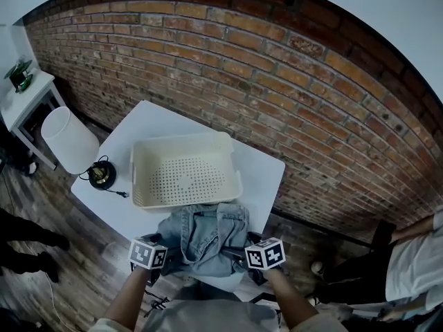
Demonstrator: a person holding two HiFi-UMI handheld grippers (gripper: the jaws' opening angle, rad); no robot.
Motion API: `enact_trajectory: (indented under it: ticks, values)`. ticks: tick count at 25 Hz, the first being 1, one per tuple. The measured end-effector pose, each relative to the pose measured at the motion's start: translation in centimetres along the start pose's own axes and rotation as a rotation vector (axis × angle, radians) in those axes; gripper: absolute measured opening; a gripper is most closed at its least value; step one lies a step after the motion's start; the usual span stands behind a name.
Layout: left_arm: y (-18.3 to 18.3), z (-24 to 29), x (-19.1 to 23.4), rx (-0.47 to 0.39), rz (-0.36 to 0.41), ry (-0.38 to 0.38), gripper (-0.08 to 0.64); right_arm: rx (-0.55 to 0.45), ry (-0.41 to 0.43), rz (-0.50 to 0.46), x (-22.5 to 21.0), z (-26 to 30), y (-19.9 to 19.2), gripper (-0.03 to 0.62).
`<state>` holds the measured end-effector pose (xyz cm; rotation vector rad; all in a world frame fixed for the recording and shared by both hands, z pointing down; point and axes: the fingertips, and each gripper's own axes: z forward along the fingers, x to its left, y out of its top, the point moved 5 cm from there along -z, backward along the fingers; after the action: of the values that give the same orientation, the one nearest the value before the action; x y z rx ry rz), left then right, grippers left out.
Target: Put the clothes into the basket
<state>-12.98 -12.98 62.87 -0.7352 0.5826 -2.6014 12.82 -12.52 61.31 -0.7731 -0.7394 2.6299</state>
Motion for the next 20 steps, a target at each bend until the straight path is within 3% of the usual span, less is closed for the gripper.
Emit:
enact_trajectory:
  ticks: [4,11,15,20]
  values:
    - [-0.1,0.9,-0.1,0.032,-0.034,-0.045,0.435,0.028,0.039,-0.001,0.5,1.0,0.1,0.523]
    - [0.1,1.4,-1.1,0.015,-0.045,-0.041,0.43,0.079,0.105,0.056,1.0,2.3,0.1,0.522]
    - [0.2,1.9,-2.0,0.0,-0.044,-0.064,0.379,0.083,0.157,0.113,1.2,2.8,-0.1,0.508]
    - [0.4,2.4,-2.7,0.023,-0.041,-0.162,0.291,0.095,0.217,0.135,1.8,3.0,0.0,0.452]
